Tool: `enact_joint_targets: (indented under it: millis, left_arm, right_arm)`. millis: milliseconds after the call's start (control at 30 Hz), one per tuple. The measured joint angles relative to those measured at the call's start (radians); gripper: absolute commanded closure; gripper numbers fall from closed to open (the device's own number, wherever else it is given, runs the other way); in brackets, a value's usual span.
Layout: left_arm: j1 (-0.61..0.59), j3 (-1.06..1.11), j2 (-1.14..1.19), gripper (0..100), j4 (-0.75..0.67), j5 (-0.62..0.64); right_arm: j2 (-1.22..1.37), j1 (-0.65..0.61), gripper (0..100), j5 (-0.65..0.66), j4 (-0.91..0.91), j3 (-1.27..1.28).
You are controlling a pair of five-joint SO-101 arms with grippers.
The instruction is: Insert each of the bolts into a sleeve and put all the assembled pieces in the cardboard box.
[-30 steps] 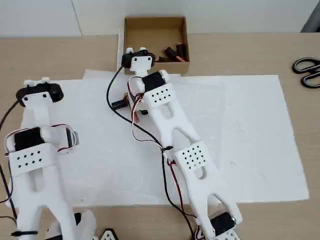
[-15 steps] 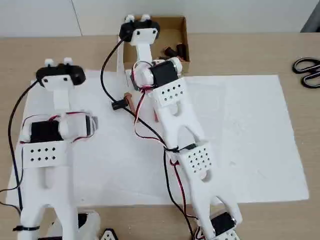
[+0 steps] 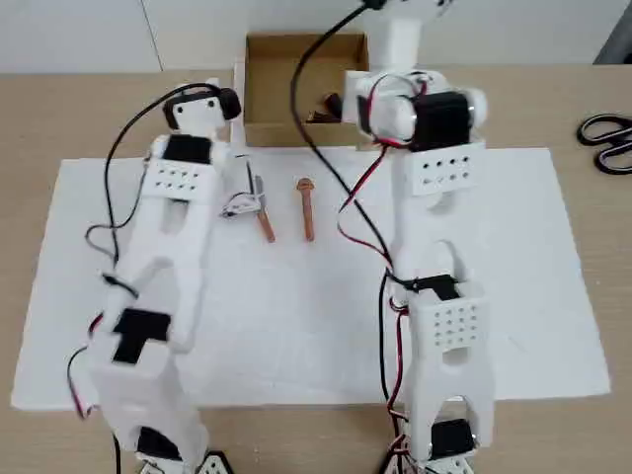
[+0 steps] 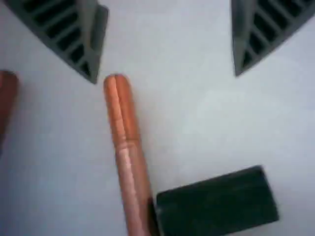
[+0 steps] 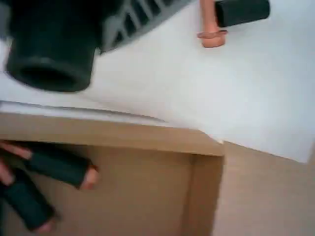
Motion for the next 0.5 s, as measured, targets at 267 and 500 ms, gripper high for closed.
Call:
enact_joint_targets:
  millis: [267, 500]
  left_arm:
    - [0.176, -0.324, 0.227, 89, 0.190, 0.063]
    - [0.187, -0.525, 0.367, 90, 0.098, 0.319]
  right_arm:
    - [-0.193, 0.106, 99.5, 0.000, 0.000, 0.331]
    - [-0.319, 0.107, 99.5, 0.000, 0.000, 0.575]
